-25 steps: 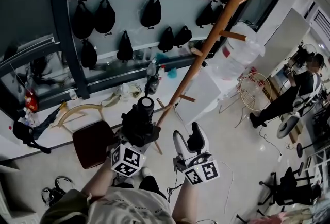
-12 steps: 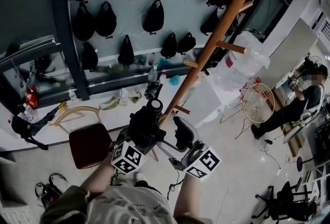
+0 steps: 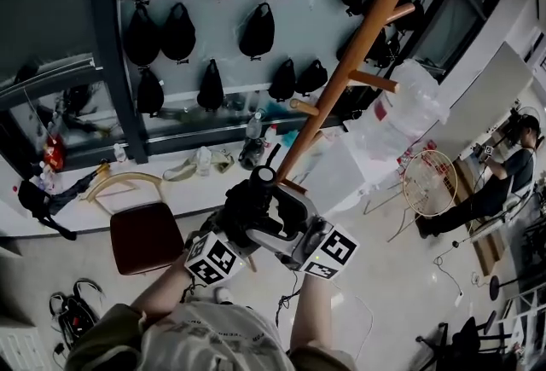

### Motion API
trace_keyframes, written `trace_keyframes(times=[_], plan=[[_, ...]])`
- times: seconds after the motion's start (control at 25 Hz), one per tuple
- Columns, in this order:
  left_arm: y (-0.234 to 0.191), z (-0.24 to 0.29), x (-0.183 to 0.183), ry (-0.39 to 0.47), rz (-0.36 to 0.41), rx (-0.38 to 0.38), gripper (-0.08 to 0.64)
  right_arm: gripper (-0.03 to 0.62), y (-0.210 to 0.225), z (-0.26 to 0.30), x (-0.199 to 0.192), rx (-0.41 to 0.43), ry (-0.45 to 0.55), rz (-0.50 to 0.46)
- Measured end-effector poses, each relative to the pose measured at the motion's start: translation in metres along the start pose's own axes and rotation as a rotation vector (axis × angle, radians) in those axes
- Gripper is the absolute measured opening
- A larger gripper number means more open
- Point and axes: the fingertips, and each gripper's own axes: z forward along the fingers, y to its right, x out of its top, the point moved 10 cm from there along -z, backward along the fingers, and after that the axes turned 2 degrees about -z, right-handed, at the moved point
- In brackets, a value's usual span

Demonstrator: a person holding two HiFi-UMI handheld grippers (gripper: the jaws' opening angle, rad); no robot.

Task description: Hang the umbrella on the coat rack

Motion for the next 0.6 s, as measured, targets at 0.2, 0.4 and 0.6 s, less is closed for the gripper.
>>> trace_keyframes(times=[0.2,0.4,0.6], plan=[[0.008,0.007,-0.002,-0.007,0.017,-0.026,0.328,0.39,0.004,-0.003,-0.006,0.044,-0.016,0.004],[0.008,0.01,-0.004,-0.026,0.016,-0.02,0.33,0.279,0.005,-0.002,-0.005,0.074,-0.036,-0.022],[0.005,0.013,-0.003,-0.021,0.015,-0.014,0.334,0.221,0.004,-0.001,-0.003,0.039,-0.038,-0.05]])
